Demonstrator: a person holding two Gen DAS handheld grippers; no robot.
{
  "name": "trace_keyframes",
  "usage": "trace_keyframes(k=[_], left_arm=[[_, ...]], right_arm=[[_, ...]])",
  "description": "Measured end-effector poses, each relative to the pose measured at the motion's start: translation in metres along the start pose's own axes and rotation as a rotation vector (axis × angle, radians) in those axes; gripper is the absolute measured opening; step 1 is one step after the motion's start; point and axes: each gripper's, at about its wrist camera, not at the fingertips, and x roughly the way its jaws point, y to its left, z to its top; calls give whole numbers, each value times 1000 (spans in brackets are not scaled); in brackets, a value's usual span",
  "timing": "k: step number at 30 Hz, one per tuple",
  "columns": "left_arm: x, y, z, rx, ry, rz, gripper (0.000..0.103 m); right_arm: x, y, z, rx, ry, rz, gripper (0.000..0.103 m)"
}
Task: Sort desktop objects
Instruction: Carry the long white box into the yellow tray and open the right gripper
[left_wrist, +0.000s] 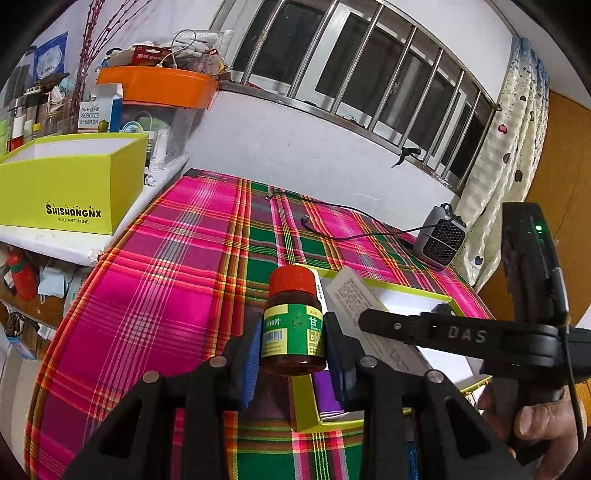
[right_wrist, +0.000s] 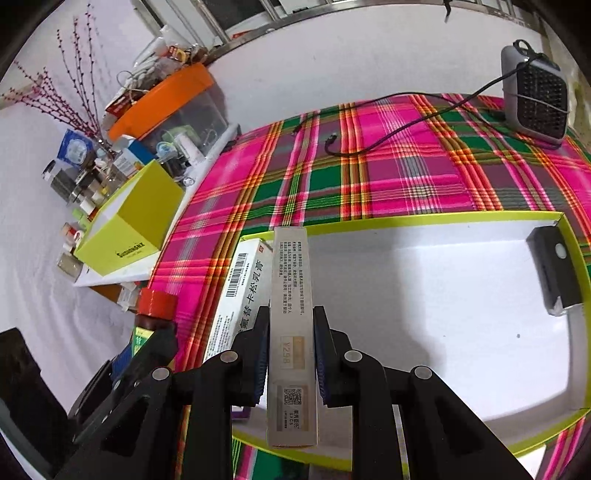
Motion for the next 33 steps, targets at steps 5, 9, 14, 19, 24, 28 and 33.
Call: trace_keyframes(k=[5,9,14,19,24,28,33], left_arm=[[0,0,0,-1,1,0,33],[1,0,0,-3,3,-1,33],[0,2,0,-10,2,-5,33],[0,1,-1,-4,1,-9,33],[1,1,-1,-5,5,-11,33],[2,0,-1,2,5,-18,33],[2,-2,-1,10,3,-25,33]], right_arm=[[8,3,3,27,11,12,22],[18,4,5,55,37,34,25],[20,1,4,80,54,76,27],[15,1,4,91,41,110,27],[15,1,4,81,34,102,20],[16,1,4,68,39,109,18],[-8,3,1,14,-9,120,18]])
